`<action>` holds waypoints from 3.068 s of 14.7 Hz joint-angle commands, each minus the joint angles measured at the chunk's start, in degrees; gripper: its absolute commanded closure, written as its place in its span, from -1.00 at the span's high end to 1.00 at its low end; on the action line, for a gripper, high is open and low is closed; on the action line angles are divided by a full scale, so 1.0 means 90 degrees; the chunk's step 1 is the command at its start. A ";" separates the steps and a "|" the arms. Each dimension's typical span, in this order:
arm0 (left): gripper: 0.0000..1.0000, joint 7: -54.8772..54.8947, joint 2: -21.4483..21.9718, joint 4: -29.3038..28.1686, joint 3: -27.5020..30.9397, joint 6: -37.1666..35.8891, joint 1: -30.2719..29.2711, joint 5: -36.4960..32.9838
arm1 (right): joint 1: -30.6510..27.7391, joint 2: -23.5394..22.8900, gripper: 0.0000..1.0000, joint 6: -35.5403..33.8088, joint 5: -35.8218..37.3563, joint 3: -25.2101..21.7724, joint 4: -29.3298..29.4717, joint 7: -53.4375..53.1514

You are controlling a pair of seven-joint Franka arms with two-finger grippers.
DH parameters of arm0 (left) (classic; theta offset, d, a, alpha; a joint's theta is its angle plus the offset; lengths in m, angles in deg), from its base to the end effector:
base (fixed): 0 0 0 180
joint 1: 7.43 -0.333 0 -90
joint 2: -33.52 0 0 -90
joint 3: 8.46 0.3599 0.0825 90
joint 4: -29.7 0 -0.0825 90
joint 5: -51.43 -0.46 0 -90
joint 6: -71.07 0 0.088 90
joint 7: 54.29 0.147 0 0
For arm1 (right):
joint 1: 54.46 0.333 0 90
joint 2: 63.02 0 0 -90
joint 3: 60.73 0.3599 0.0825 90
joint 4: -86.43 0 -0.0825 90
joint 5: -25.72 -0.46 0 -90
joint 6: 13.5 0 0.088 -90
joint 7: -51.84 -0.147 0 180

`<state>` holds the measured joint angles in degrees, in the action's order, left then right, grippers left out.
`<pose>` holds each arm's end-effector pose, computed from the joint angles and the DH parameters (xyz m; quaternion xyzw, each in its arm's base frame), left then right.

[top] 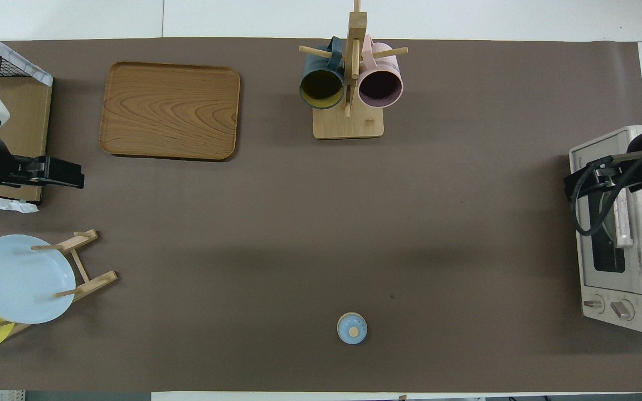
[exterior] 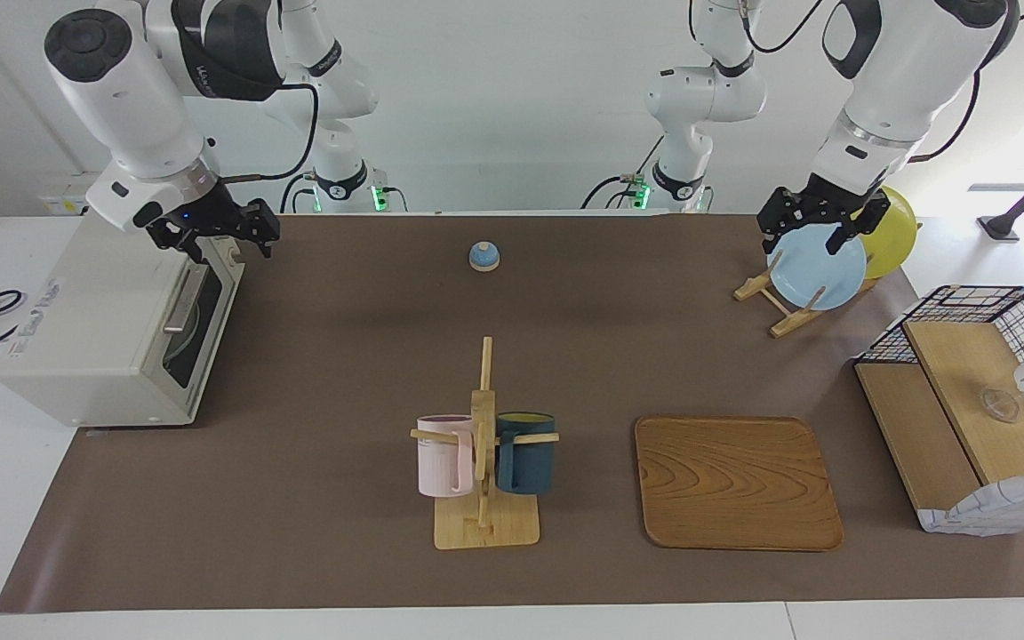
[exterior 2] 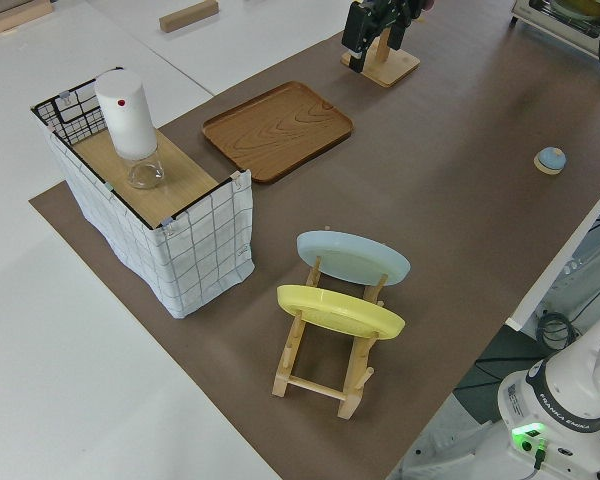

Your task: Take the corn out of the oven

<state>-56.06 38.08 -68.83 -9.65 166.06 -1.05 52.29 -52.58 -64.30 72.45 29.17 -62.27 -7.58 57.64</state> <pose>0.6032 -0.0827 0.6034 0.9987 -0.0500 0.0083 0.0074 0.6192 -0.0054 0.5717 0.9948 0.0537 -0.0827 0.0265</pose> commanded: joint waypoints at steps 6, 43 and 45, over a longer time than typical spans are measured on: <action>1.00 0.0051 0.0050 -0.0039 0.0005 0.0032 -0.0026 0.0021 | -0.0217 0.0103 1.00 0.0177 -0.0139 -0.0024 -0.0170 -0.0010; 1.00 0.0051 0.0050 -0.0039 0.0005 0.0022 -0.0026 0.0021 | -0.0639 0.0904 -1.00 0.3029 0.0887 -0.0014 -0.3266 0.0519; 1.00 0.0051 0.0050 -0.0039 0.0005 0.0022 -0.0026 0.0021 | -0.0648 0.0787 -1.00 0.3126 0.0848 -0.0014 -0.3295 0.0509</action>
<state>-56.06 38.08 -68.83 -9.65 166.06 -1.05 52.29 -57.74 -56.23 98.00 36.93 -62.39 -35.39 62.82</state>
